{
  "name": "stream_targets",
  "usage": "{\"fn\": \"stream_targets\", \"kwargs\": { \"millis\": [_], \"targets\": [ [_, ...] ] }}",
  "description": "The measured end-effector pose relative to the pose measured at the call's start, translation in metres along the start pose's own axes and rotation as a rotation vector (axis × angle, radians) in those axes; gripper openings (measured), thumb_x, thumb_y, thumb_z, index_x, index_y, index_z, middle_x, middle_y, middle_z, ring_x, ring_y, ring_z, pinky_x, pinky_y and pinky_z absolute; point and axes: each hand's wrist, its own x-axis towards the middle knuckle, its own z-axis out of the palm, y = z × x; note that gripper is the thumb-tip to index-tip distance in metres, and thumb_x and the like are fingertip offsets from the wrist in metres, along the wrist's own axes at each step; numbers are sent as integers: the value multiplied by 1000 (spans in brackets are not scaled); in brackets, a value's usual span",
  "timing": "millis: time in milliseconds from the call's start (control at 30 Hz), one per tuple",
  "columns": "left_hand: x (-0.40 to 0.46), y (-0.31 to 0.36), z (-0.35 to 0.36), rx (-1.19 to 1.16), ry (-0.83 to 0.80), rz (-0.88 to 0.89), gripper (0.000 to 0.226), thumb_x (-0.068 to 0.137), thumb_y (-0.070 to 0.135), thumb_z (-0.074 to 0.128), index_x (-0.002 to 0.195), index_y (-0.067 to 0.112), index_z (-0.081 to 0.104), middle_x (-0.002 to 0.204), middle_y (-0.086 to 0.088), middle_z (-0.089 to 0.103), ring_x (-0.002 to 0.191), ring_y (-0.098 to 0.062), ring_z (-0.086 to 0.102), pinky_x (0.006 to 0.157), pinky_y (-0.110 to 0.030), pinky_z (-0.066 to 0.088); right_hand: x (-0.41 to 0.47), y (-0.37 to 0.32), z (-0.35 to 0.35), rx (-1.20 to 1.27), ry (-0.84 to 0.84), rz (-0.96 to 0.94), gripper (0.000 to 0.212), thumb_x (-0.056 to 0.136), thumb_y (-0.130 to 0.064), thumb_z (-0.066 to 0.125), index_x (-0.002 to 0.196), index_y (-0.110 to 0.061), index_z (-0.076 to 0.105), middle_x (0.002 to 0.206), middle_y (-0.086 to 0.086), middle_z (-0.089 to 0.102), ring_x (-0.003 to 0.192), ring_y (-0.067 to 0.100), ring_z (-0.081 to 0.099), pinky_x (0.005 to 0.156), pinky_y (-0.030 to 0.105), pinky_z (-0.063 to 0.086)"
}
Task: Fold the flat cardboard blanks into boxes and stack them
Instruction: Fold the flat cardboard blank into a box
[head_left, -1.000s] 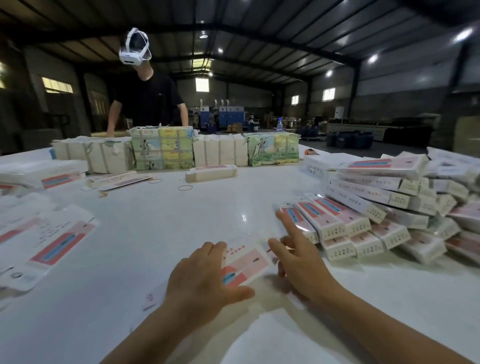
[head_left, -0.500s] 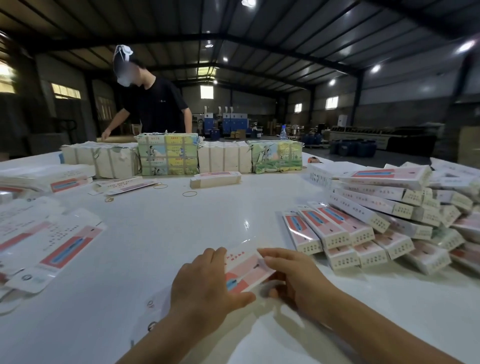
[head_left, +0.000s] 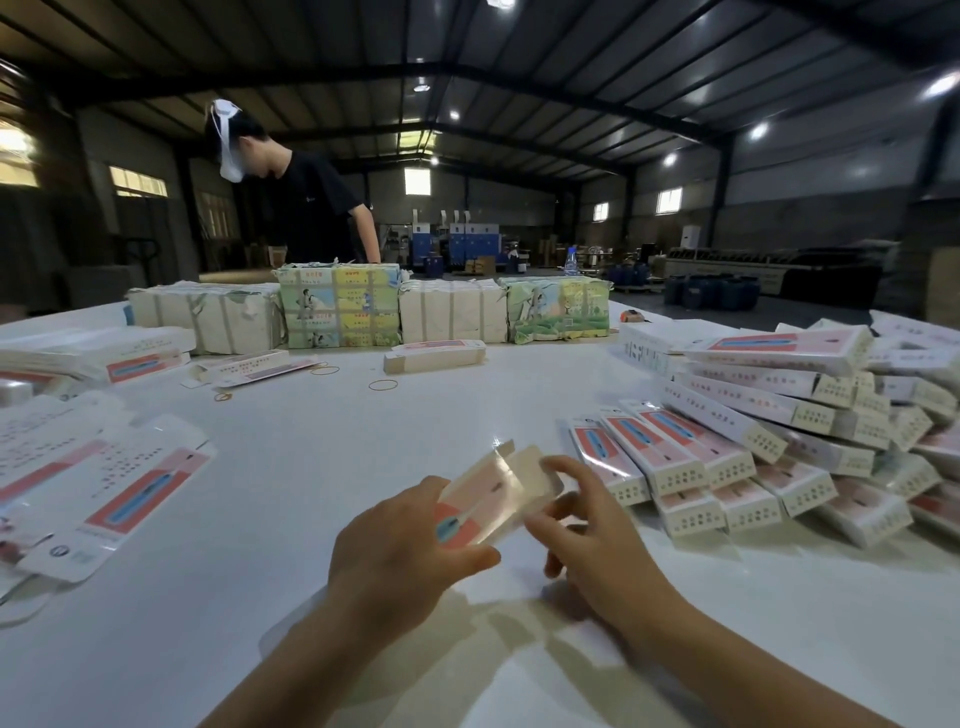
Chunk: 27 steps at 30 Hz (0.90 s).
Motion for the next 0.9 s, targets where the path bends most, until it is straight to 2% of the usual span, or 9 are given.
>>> {"fn": "stream_targets", "kwargs": {
  "millis": [100,200,433,567,600,667,733,800,900],
  "targets": [
    [-1,-4,-3,-41,-32,0,56,74,68,59,120,41,43,121,20,55,85,-7,60,73,-22,54,2,1,-4,-31,216,-93,22,86,-20,66,106,-27,60,78,-1,62,62,11,60,52,17,46],
    [-2,-3,-3,-46,-37,8,57,75,67,58,122,41,43,123,19,54,85,-8,60,73,-20,54,-1,1,2,-70,172,-146,19,88,-13,64,88,-31,68,80,-9,65,69,6,61,58,18,47],
    [-4,2,1,-22,-45,26,60,73,73,55,122,42,41,120,22,54,81,-7,59,70,-14,51,-7,1,12,-92,83,-152,19,94,-16,57,107,-22,69,94,-6,60,70,-3,59,55,15,48],
    [-6,4,5,3,-45,43,60,71,76,53,120,44,40,118,23,53,77,-6,58,67,-11,48,-9,0,14,-151,68,-166,21,94,-11,54,91,-28,67,87,-3,62,67,6,60,56,19,51],
    [-6,4,5,2,-47,44,59,71,76,52,119,44,40,117,24,53,75,-5,57,65,-10,48,-9,0,13,-137,71,-161,22,94,-9,55,93,-27,67,86,-1,63,65,8,60,56,21,51],
    [-7,3,5,13,-44,46,59,70,77,53,117,45,41,114,24,54,72,-3,56,63,-10,46,-9,-1,12,-77,65,-129,28,94,-8,55,112,-28,62,84,2,62,64,9,59,57,22,51],
    [-7,3,5,38,-43,52,61,69,78,52,117,44,41,115,23,54,73,-4,56,63,-10,44,-8,-1,12,-33,37,-77,47,95,-10,54,130,-39,41,81,4,58,66,7,58,59,20,49],
    [-7,2,7,73,-42,61,63,68,79,52,119,43,41,117,22,55,79,-7,57,67,-13,46,-8,0,13,-27,-4,-36,58,96,-11,53,133,-46,27,82,5,56,69,5,58,61,17,48],
    [-7,2,9,113,-51,75,69,67,81,49,123,42,39,121,21,54,84,-9,58,71,-15,47,-8,-2,13,-69,-27,-15,52,95,-10,53,134,-40,36,90,4,60,81,10,61,65,17,50]
  ]
}}
